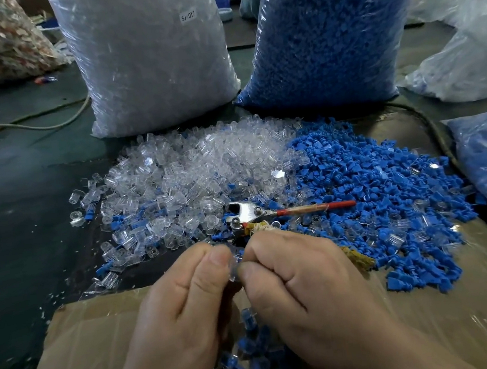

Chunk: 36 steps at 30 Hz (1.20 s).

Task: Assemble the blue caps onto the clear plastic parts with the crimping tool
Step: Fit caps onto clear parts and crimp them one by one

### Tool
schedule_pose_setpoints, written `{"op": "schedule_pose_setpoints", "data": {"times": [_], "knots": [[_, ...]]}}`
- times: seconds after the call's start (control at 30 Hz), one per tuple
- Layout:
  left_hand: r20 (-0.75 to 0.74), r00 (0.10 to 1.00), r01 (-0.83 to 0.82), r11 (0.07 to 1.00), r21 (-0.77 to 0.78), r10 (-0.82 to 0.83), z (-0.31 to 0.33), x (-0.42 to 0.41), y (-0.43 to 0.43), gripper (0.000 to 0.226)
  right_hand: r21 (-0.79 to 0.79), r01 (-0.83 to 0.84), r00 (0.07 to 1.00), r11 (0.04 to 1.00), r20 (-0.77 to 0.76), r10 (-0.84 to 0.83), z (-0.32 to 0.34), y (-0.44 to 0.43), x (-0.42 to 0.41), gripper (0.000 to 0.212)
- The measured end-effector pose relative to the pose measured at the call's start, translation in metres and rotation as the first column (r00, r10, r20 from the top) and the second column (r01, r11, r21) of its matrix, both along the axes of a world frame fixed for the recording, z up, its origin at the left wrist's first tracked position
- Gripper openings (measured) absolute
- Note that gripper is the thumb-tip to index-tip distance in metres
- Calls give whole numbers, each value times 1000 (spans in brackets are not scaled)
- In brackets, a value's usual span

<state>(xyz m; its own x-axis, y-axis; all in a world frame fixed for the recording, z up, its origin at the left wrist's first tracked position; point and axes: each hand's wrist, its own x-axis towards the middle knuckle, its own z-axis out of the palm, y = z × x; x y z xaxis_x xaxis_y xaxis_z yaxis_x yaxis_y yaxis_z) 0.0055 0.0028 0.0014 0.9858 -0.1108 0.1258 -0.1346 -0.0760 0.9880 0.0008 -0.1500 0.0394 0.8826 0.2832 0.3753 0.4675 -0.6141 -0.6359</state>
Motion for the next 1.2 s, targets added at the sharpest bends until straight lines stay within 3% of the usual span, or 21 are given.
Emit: {"op": "schedule_pose_setpoints", "data": {"times": [0.27,0.37,0.43,0.5,0.6,0.77,0.97,1.2], "knots": [[14,996,90,994,-63,-89,6,1,6,22,221,51,987,974,-157,-16,-4,-8,3,27],[-80,991,92,976,-199,-110,9,1,7,28,247,44,990,968,-139,-9,-2,-12,3,24],[-126,980,119,960,-253,-154,12,1,8,44,284,50,989,958,-150,-7,-1,-16,4,13],[-154,968,147,942,-302,-200,15,1,7,52,285,23,990,958,-140,18,0,-17,5,21],[-177,955,173,932,-318,-237,17,1,7,53,248,-36,991,968,-117,66,0,-17,5,27],[-175,962,158,949,-273,-211,17,2,11,47,278,-27,988,960,-140,68,0,-15,3,19],[-204,968,64,928,-366,-147,11,5,8,32,441,5,947,898,-291,137,0,-10,1,12],[-168,974,83,930,-357,-152,9,4,5,42,618,123,860,777,-457,228,2,-11,4,3]]}}
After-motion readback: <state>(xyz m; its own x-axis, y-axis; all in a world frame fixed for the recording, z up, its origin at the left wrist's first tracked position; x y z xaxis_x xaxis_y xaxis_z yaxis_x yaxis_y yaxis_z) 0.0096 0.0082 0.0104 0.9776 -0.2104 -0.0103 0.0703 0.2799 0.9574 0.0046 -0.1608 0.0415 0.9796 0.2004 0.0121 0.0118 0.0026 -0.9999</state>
